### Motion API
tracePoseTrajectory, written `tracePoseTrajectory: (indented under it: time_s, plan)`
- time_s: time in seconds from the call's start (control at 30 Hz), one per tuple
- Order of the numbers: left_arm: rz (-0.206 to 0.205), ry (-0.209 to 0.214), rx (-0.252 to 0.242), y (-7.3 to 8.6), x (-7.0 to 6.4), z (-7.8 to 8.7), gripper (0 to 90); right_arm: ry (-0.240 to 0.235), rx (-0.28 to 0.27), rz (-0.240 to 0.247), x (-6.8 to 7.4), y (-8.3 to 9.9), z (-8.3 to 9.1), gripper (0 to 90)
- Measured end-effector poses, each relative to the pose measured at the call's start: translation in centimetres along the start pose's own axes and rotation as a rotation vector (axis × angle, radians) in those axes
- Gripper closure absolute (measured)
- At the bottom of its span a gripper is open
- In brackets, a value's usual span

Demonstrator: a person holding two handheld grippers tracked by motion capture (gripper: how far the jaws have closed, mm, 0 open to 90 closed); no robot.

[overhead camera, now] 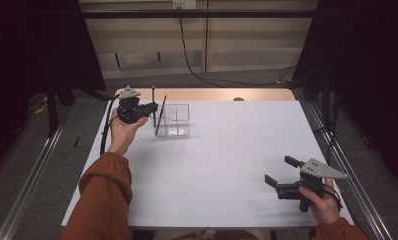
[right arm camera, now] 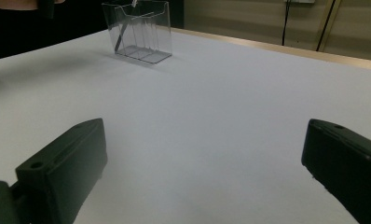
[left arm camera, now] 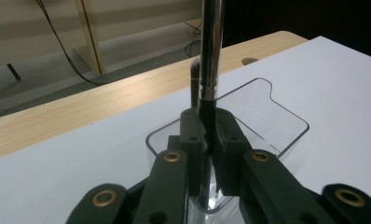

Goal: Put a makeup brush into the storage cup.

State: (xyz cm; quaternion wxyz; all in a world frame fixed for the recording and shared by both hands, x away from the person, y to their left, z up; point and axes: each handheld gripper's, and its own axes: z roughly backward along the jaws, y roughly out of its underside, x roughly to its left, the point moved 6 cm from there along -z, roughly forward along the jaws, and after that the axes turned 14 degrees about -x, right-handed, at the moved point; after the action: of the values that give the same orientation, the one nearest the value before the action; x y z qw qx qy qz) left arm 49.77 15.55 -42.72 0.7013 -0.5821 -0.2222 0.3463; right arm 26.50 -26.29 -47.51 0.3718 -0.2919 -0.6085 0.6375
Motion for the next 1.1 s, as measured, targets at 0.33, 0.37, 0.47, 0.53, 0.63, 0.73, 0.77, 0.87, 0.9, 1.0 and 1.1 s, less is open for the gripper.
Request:
tracePoseTrajectory:
  time_s: [0.33,0.37,0.47,0.53,0.63,0.73,0.77,0.87,0.9,1.0,1.1]
  plan:
    - [0.001,-0.002,-0.015,0.0,-0.1,0.0,75.2,-0.002,-0.002,-0.001,0.0,0.0,0.0,0.0]
    - [0.002,-0.004,-0.020,-0.1,-0.1,0.0,73.3,0.000,-0.002,-0.003,0.0,0.0,0.0,0.0]
    - [0.000,-0.007,-0.028,-0.2,-0.1,0.1,69.5,-0.002,-0.002,-0.001,0.0,0.0,0.0,0.0]
    - [-0.005,-0.005,-0.031,-0.2,-0.2,0.2,65.3,-0.002,-0.001,-0.001,0.0,0.0,0.0,0.0]
    - [0.002,-0.009,-0.047,-0.3,-0.2,0.3,59.3,-0.001,-0.002,-0.003,0.0,0.0,0.0,0.0]
    - [0.009,-0.003,-0.072,-0.5,-0.3,0.5,53.6,-0.001,-0.004,-0.003,-0.1,-0.1,0.0,0.0]
    - [0.004,-0.004,-0.072,-0.5,-0.3,0.5,50.6,0.001,-0.004,-0.003,-0.1,0.0,-0.1,0.0]
    - [0.013,-0.005,-0.080,-0.7,-0.3,0.7,39.6,0.003,-0.001,0.005,-0.2,0.0,0.0,0.0]
    - [0.016,-0.009,-0.080,-0.8,-0.3,0.8,36.2,0.003,0.000,0.002,-0.2,0.0,0.0,0.0]
    - [0.024,-0.009,-0.076,-0.9,-0.4,1.0,23.9,0.010,-0.004,-0.004,-0.4,0.0,0.0,0.0]
    - [0.040,-0.002,-0.078,-0.9,-0.6,1.1,15.3,0.009,-0.008,-0.006,-0.4,0.0,-0.2,0.0]
